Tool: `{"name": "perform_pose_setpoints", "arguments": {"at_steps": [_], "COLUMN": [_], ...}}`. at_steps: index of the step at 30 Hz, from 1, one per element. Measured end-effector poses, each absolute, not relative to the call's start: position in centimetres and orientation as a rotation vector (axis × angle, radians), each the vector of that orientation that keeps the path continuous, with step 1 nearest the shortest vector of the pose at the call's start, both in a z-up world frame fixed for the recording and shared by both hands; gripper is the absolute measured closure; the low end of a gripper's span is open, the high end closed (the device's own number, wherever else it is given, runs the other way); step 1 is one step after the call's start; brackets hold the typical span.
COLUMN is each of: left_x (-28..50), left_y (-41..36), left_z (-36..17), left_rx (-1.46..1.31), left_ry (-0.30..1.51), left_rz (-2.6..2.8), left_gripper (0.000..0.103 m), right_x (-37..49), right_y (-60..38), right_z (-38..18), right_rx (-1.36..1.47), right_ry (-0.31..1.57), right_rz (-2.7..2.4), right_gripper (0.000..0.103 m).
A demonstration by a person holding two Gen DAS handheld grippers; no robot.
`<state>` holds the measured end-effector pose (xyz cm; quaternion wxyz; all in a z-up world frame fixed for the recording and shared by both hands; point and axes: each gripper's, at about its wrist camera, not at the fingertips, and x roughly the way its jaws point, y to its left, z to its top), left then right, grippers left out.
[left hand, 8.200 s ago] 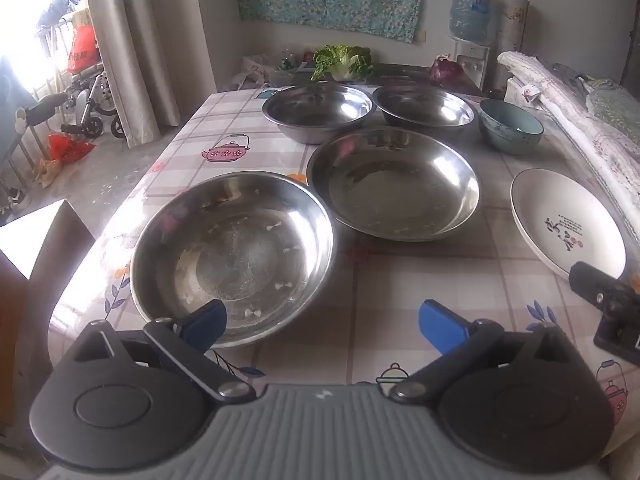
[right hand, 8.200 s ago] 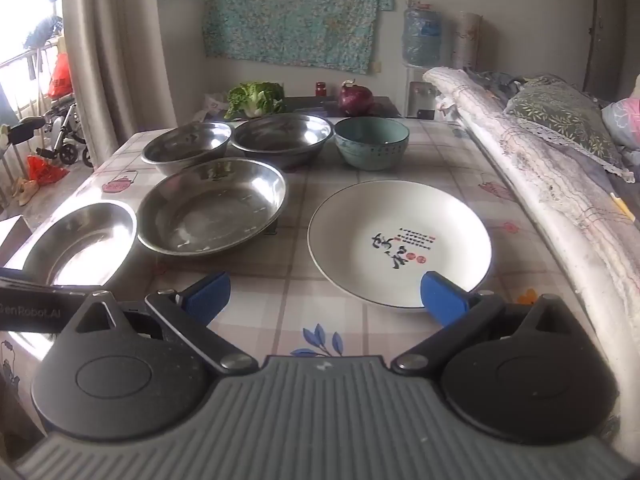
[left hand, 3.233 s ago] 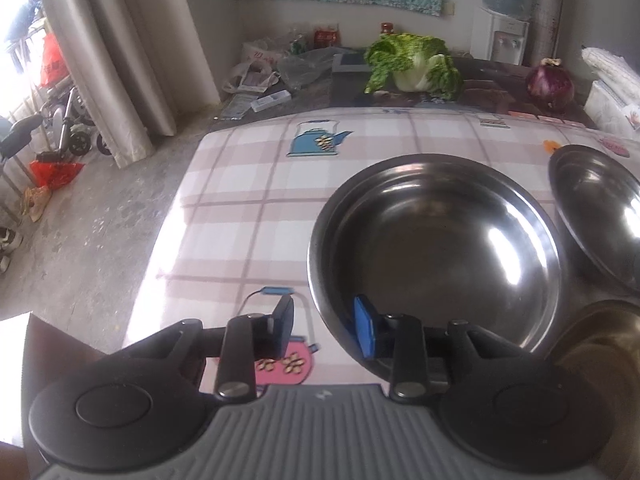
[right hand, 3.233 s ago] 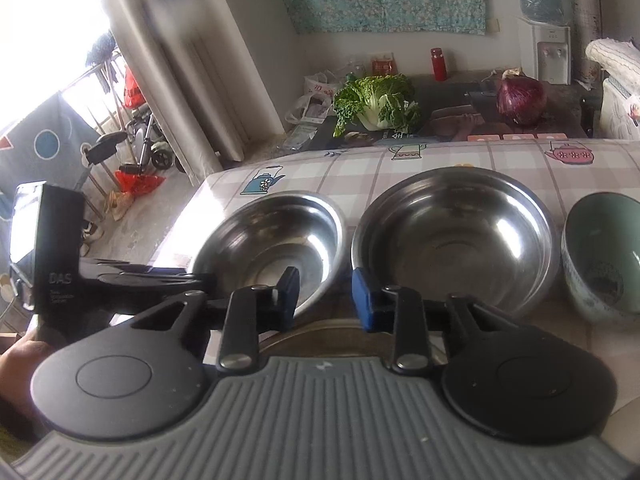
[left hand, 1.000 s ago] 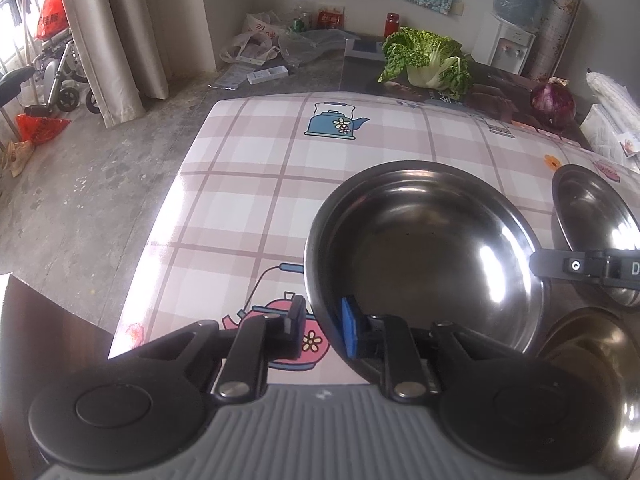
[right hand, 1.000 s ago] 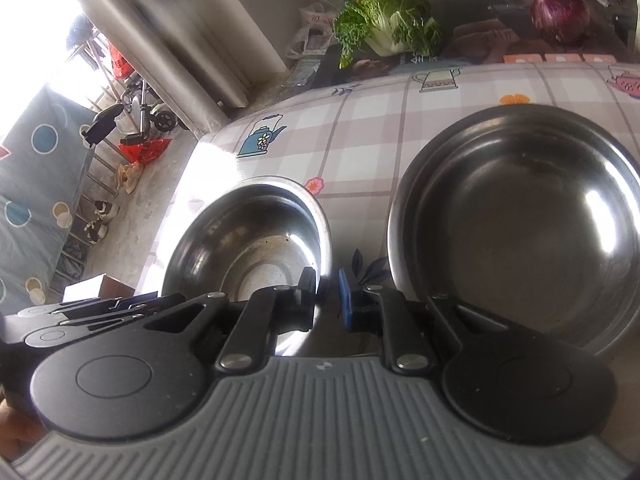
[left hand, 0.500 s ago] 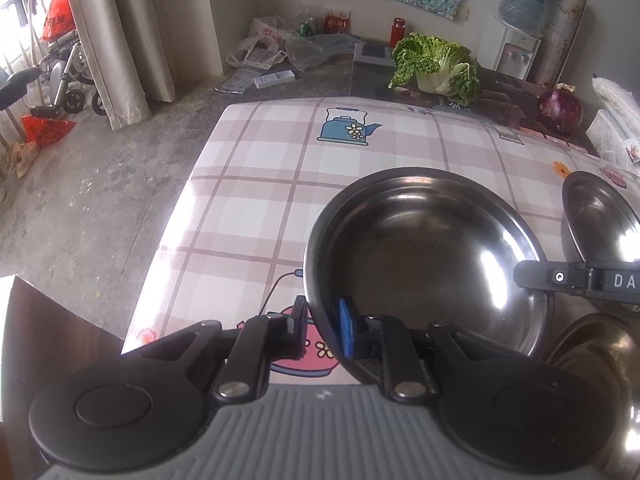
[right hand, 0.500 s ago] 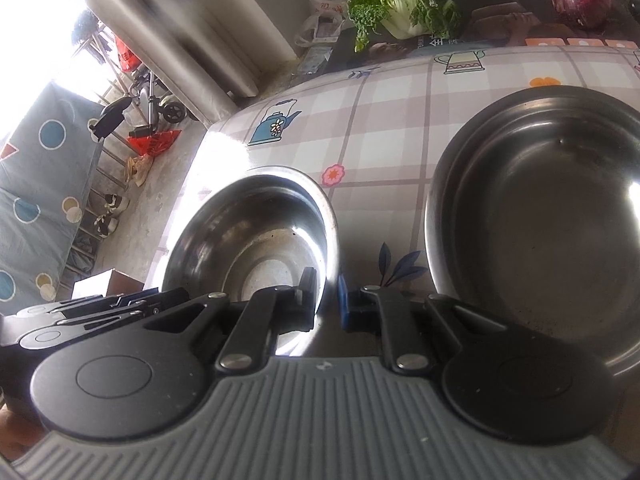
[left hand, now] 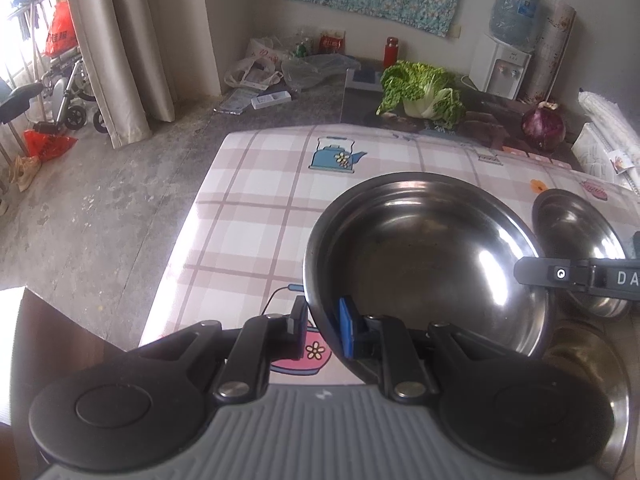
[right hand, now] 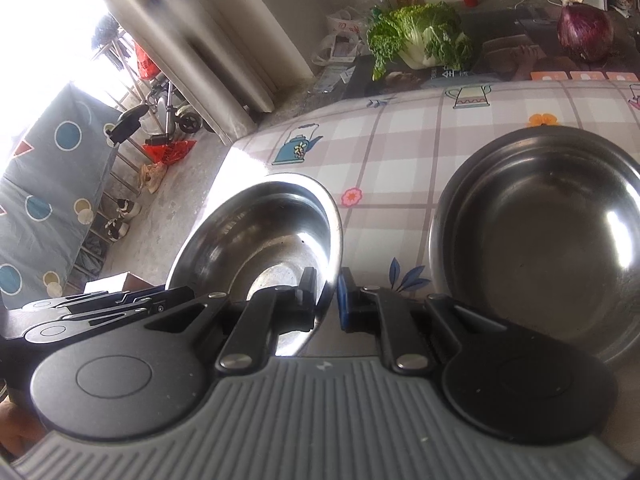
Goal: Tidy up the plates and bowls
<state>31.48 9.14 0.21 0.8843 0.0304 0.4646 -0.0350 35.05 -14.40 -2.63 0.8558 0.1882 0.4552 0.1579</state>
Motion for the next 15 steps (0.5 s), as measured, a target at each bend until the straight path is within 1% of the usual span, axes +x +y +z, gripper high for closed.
{"name": "perform_pose_setpoints", "arguments": {"at_steps": [9, 15], "left_x": [30.5, 30.9], "left_y": [4.9, -0.2], "left_z": [3.5, 3.8], "left_rx": [0.096, 0.122], "left_ry": [0.907, 0.904], "left_rz": [-0.132, -0.193], "left_gripper": [0.085, 0.085], "right_x": [32.6, 30.7], "right_y": [-18.5, -23.6], "right_z": [0.1, 1.1], "right_rx": [0.435, 0.469], "right_ry": [0.894, 0.858], "right_rz": [0.309, 0.248], "right_gripper": [0.093, 0.093]}}
